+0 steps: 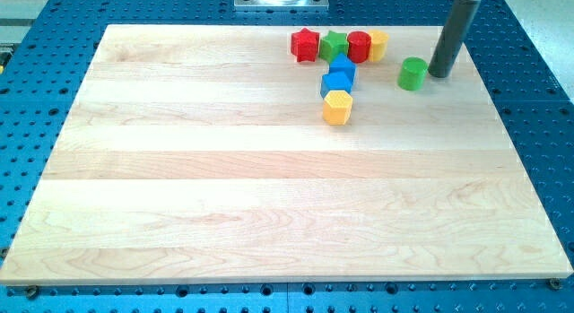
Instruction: Make t shape with all the blocks
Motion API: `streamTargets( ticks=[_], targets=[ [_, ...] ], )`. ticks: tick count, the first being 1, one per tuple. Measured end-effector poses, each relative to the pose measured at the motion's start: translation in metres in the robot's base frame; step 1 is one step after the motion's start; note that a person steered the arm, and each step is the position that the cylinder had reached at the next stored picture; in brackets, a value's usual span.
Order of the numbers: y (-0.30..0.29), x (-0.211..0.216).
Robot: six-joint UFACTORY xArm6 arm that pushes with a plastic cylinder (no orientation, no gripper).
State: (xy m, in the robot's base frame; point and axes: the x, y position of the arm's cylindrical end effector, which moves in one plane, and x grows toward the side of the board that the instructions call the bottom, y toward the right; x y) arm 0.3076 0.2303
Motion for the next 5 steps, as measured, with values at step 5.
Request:
streamTargets(
  ticks=[5],
  targets=[
    [-0.047,0.103]
  ],
)
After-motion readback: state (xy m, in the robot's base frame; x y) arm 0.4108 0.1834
